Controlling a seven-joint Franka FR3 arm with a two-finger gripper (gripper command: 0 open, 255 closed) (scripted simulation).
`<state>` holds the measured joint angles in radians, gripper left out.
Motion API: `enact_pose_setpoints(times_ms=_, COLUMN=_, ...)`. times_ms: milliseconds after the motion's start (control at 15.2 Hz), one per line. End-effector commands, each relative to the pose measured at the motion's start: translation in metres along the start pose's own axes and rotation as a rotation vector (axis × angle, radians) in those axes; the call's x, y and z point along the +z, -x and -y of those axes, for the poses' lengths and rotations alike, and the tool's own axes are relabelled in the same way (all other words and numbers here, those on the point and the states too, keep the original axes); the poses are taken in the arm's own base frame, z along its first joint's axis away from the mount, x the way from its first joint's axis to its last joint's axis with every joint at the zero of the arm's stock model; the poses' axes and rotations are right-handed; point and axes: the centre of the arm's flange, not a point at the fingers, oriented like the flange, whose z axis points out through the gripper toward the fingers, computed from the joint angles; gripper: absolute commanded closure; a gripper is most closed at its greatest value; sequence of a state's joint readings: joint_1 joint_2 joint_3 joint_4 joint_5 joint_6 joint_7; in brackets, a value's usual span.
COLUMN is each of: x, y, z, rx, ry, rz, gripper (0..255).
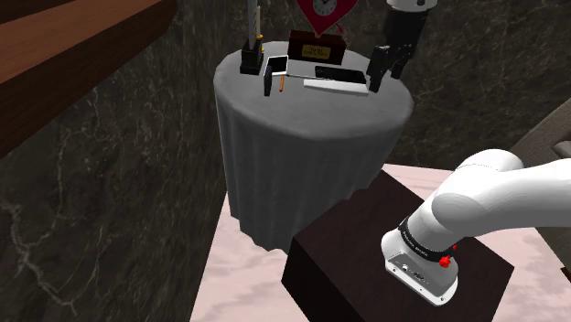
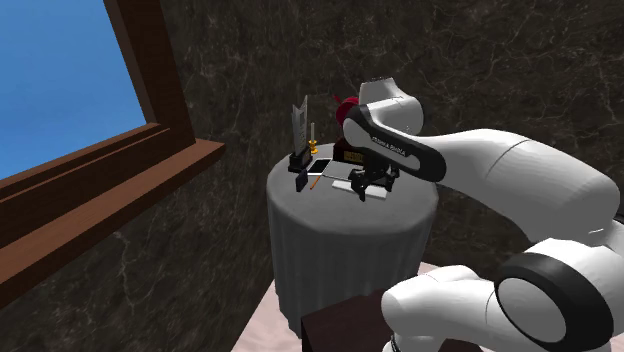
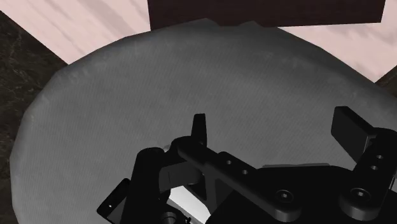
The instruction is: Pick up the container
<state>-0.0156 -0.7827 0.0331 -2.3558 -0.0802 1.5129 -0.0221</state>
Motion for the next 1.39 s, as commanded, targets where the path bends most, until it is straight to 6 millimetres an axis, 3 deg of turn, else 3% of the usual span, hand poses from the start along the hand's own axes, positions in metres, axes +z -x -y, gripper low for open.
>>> enact_pose_setpoints(times_ms=0, x=0.0, y=0.0, z=0.0, rx=0.0, ry=0.0, rz=0.0, gripper=0)
enact_pose_setpoints(times_ms=660, x=-0.008, y=-0.116, z=0.064, rx=0.292, ry=-0.028, rz=0.035, gripper=0)
enact_pose_setpoints(times_ms=1320, x=-0.013, y=-0.246, z=0.092, rx=0.584, ry=-0.056, rz=0.071, gripper=0)
